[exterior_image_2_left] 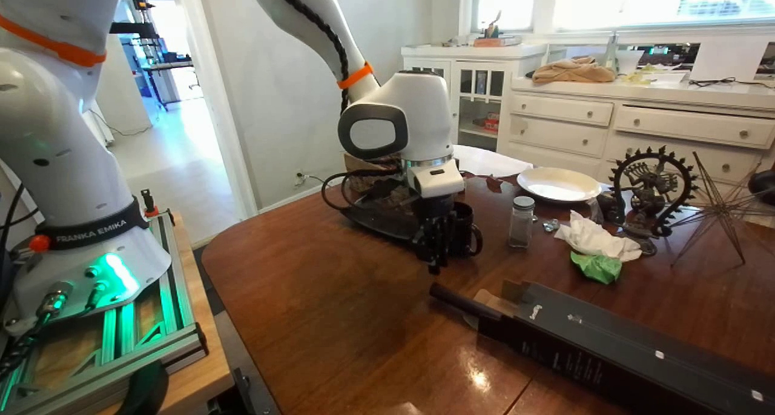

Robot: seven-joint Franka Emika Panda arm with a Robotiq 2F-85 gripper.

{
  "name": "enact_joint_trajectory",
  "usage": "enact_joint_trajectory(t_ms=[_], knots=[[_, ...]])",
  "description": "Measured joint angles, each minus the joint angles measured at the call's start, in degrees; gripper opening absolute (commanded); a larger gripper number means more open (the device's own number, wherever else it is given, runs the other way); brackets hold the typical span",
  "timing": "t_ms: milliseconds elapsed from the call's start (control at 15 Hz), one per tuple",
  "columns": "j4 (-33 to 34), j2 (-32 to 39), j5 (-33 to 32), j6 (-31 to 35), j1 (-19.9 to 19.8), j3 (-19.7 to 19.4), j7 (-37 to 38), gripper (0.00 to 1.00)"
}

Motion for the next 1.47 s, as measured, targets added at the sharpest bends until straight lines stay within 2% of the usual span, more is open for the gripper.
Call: enact_joint_trajectory(t_ms=[400, 467, 533, 933, 1267, 1467], knots=[[-0.82, -2.51, 0.77, 0.36, -0.90, 0.81, -0.29, 0.07], [-0.90, -2.99, 0.64, 0.85, -1.09, 0.56, -0.69, 0.44], [-0.96, -3.34, 0.47, 1.50, -1.27, 0.27, -1.32, 0.55], [-1.21, -2.99, -1.36, 6.45, -2.69, -1.08, -6.23, 0.99], [-1.27, -0.70, -2.39, 9.86, -4.08, -1.78, -10.25, 1.00], [-1.33, 1.47, -2.38, 13.77, -6.08, -0.34, -12.92, 1.00]])
